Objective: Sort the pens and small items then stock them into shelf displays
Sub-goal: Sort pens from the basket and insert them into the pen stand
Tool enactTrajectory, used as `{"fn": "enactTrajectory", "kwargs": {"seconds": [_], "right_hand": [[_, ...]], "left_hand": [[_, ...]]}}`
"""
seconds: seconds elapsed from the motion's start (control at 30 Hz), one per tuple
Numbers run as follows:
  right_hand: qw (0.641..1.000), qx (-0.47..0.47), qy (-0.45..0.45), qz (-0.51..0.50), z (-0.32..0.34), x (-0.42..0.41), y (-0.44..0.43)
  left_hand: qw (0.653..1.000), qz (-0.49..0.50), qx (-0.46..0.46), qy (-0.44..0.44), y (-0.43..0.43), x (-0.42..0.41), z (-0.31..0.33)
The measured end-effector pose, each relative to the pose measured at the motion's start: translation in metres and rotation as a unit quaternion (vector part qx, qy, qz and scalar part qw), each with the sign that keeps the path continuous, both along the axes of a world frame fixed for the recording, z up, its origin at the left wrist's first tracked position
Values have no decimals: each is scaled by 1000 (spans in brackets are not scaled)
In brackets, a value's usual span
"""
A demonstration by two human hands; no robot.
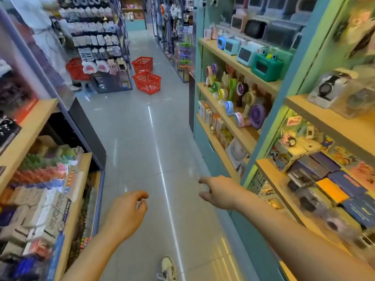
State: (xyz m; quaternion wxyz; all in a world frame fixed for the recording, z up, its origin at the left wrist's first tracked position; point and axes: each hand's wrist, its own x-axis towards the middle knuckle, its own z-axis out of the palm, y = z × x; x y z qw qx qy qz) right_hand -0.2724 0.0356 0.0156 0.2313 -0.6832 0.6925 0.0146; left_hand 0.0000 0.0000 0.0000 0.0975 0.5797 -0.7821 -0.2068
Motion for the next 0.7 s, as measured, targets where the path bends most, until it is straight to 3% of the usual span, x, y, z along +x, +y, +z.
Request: {"fn": "enactTrajectory", "kwargs": {"seconds": [0.2,0.7], "right_hand": [[999,44,15,-18,-17,-10,-150],[999,3,20,-33,-61,-114,-516]], "left_hand": [[999,10,31,-32,-158,-4,-25],[996,48,42,-57,-526,-78,-48]]}}
